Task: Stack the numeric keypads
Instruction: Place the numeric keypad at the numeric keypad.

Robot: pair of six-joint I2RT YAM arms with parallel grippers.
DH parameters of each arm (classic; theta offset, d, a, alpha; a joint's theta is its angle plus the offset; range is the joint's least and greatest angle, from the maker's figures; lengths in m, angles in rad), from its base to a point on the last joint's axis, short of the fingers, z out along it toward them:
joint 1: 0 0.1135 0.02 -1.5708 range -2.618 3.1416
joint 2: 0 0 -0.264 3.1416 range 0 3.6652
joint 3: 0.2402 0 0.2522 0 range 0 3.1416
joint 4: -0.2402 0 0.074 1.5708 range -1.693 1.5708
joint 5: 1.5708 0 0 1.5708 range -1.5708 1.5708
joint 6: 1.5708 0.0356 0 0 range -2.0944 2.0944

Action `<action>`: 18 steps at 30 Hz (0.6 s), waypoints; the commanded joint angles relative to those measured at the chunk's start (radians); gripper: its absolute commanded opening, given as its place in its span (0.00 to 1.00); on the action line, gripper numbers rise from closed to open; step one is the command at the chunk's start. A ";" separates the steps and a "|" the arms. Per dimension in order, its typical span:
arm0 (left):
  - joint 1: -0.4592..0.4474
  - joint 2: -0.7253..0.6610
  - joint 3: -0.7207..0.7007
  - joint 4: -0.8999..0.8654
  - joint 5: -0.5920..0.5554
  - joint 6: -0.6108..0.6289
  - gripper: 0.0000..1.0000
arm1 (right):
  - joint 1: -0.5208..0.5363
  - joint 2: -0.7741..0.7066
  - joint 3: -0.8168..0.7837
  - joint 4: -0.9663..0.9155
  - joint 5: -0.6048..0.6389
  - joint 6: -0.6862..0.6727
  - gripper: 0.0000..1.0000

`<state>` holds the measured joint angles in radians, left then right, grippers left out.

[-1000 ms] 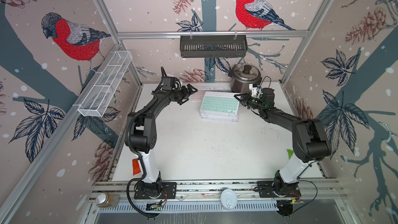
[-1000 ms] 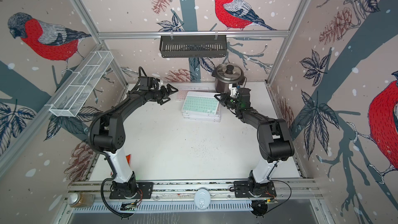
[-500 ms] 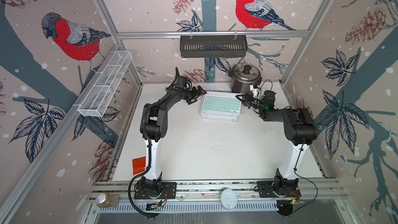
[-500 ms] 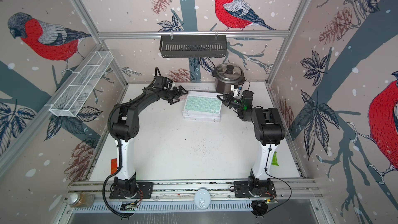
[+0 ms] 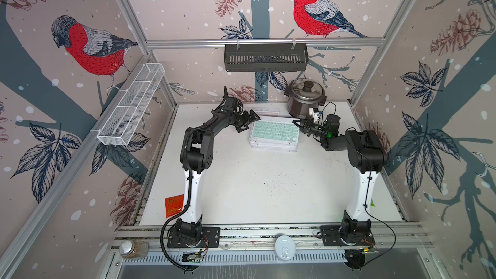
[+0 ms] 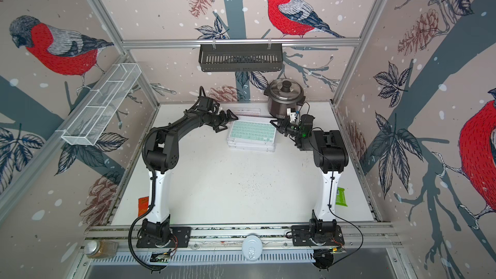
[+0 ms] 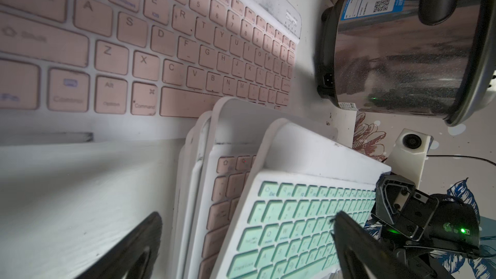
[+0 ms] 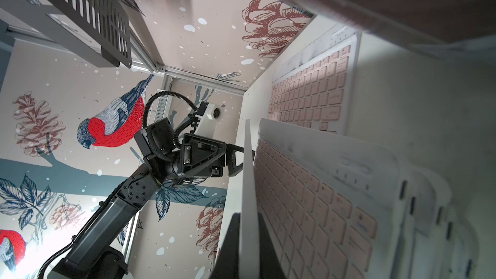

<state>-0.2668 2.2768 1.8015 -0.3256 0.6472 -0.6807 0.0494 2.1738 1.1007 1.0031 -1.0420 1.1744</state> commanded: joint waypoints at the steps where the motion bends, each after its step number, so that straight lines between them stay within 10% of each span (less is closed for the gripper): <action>1: -0.008 0.008 0.008 -0.010 -0.002 0.006 0.99 | -0.002 0.020 0.020 0.075 0.004 0.003 0.15; 18: -0.025 -0.004 -0.021 -0.019 -0.003 0.007 0.99 | 0.009 -0.029 0.052 -0.243 0.161 -0.203 0.53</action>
<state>-0.2871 2.2864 1.7885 -0.3328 0.6472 -0.6804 0.0532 2.1818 1.1450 0.8722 -0.9585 1.0851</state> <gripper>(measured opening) 0.987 0.514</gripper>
